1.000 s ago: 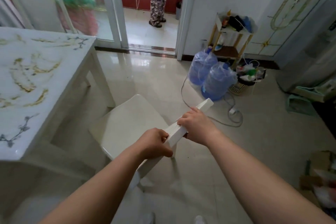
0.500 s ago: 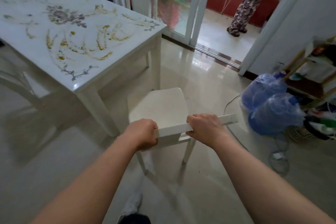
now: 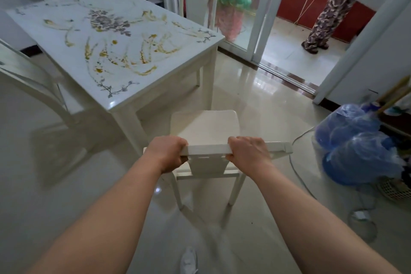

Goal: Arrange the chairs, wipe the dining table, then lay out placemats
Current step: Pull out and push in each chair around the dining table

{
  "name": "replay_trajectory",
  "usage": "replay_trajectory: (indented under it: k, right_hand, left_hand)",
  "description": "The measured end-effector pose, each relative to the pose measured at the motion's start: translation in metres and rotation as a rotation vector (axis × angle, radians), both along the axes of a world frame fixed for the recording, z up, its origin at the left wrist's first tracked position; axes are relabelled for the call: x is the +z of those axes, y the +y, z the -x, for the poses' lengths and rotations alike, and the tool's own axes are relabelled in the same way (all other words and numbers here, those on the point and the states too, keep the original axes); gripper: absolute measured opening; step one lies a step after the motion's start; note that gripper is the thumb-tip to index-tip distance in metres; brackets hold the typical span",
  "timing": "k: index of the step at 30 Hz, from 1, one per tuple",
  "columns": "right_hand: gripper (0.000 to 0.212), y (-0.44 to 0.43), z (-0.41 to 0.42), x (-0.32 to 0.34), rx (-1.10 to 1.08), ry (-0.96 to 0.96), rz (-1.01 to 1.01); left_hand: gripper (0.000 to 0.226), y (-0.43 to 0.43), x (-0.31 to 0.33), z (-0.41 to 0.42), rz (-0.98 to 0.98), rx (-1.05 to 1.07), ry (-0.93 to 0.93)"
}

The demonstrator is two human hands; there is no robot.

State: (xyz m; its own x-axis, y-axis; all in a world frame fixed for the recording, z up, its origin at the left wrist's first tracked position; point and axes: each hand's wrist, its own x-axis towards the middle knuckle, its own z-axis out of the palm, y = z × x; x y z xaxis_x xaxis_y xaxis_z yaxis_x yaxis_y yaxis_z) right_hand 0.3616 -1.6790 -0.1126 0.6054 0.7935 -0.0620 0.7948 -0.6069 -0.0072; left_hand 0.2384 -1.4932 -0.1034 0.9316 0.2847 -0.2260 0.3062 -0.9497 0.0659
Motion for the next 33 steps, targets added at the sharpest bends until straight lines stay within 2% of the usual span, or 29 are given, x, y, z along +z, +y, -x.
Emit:
replay_trajectory:
  k: [12, 14, 18, 23, 33]
  right_hand:
    - [0.024, 0.037, -0.051, 0.018, 0.031, -0.081, -0.087]
    - [0.025, 0.03, -0.06, 0.015, 0.057, -0.139, -0.105]
    - [0.03, 0.015, -0.075, 0.015, -0.027, -0.283, -0.091]
    - [0.044, 0.014, -0.076, 0.014, 0.051, -0.347, -0.114]
    - [0.045, 0.013, -0.074, 0.005, 0.209, -0.392, -0.156]
  left_hand:
    - [0.03, 0.047, 0.022, -0.051, -0.088, -0.065, -0.051]
    - [0.029, 0.051, 0.025, -0.053, -0.088, -0.069, -0.057]
    - [0.028, 0.054, 0.03, -0.057, -0.088, -0.06, -0.06]
    - [0.027, 0.051, 0.029, -0.054, -0.065, 0.002, -0.05]
    - [0.032, 0.022, 0.007, -0.016, -0.01, 0.195, -0.051]
